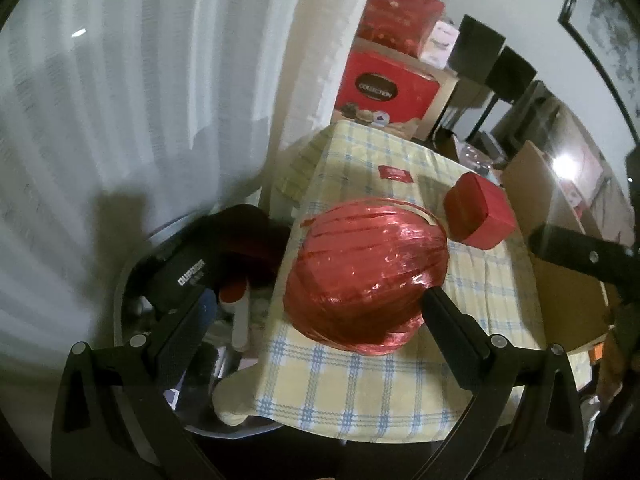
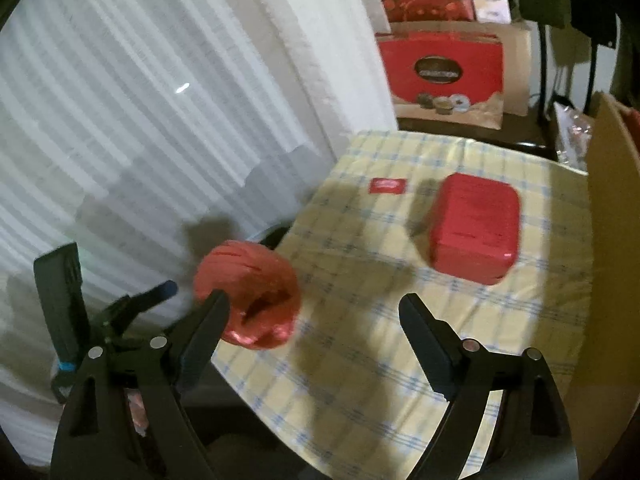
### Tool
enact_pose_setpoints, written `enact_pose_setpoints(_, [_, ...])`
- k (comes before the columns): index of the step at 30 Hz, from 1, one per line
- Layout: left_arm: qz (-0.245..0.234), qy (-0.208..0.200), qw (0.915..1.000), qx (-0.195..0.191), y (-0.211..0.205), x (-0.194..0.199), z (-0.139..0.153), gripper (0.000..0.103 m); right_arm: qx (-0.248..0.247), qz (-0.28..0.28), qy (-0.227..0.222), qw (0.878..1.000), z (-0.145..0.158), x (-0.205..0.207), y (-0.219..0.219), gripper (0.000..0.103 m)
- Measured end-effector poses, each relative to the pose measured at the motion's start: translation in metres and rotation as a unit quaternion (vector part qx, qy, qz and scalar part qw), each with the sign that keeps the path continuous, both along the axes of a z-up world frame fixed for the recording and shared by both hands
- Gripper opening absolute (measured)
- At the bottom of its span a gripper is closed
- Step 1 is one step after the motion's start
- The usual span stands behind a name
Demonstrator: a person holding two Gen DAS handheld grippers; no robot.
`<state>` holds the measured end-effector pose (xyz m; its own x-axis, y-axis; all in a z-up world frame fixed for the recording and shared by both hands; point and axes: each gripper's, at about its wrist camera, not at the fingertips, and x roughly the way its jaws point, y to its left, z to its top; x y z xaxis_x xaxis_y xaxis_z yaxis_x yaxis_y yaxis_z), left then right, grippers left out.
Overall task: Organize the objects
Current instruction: 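Grasp the red foil ball with the right gripper, then lift and carry the red foil ball with the right gripper to the tray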
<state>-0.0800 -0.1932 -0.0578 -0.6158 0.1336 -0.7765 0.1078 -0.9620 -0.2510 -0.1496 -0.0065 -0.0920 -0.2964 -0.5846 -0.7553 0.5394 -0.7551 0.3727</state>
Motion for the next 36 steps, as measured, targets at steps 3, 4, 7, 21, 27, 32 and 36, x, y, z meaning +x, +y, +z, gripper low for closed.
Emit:
enact_pose_setpoints(3, [-0.001, -0.001, 1.0000, 0.001, -0.001, 0.002, -0.002, 0.103, -0.006, 0.007, -0.012, 1.000, -0.003, -0.002, -0.009, 0.083])
enact_pose_setpoints(4, [-0.002, -0.002, 1.0000, 0.001, -0.001, 0.002, -0.002, 0.103, -0.009, 0.011, -0.017, 1.000, -0.005, -0.003, -0.013, 0.081])
enact_pose_setpoints(7, [-0.004, -0.002, 1.0000, 0.003, -0.001, 0.001, -0.003, 0.103, -0.022, 0.021, -0.044, 0.999, -0.013, -0.006, -0.022, 0.072])
enact_pose_setpoints(21, [-0.039, 0.003, 0.9992, 0.000, 0.018, 0.008, -0.007, 0.103, -0.059, 0.045, -0.108, 0.991, -0.030, -0.012, -0.053, 0.057])
enact_pose_setpoints(27, [-0.044, -0.002, 0.9990, -0.010, 0.024, 0.000, -0.017, 0.103, -0.062, 0.053, -0.124, 0.989, -0.036, -0.013, -0.061, 0.054])
enact_pose_setpoints(32, [-0.043, -0.002, 0.9990, -0.014, 0.026, -0.007, -0.021, 0.102, -0.067, 0.055, -0.129, 0.988, -0.041, -0.015, -0.068, 0.054])
enact_pose_setpoints(36, [-0.041, -0.004, 0.9990, -0.016, 0.024, -0.013, -0.026, 0.102, -0.069, 0.061, -0.138, 0.986, -0.048, -0.016, -0.074, 0.050])
